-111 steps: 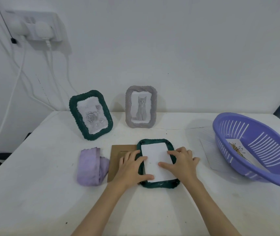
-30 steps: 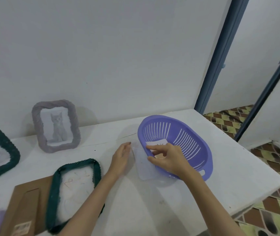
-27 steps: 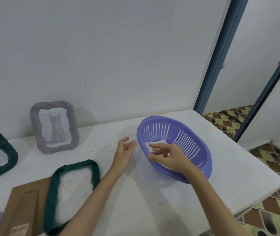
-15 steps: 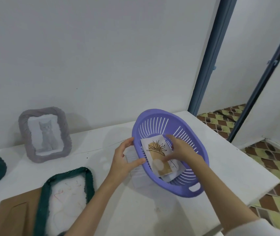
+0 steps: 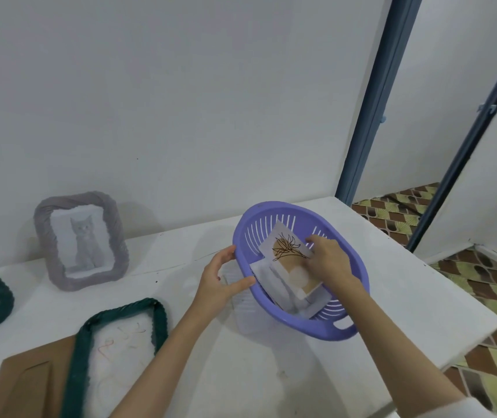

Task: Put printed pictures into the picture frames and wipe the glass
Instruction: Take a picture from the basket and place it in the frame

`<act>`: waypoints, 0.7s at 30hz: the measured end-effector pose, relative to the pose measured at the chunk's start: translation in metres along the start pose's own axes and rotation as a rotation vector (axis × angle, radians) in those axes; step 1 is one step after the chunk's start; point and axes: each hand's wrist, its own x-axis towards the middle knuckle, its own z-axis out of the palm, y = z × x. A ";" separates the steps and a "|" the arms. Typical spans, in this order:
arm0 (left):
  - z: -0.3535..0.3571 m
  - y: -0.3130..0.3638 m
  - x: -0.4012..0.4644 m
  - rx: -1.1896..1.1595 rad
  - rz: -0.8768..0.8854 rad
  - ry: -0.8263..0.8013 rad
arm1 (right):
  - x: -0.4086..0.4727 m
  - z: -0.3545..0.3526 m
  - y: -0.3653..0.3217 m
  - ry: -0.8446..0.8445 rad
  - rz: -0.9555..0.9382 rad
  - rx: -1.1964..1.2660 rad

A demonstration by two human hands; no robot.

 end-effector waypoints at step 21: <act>0.001 0.037 -0.011 -0.087 -0.017 0.113 | -0.071 0.004 -0.058 -0.191 -0.291 0.908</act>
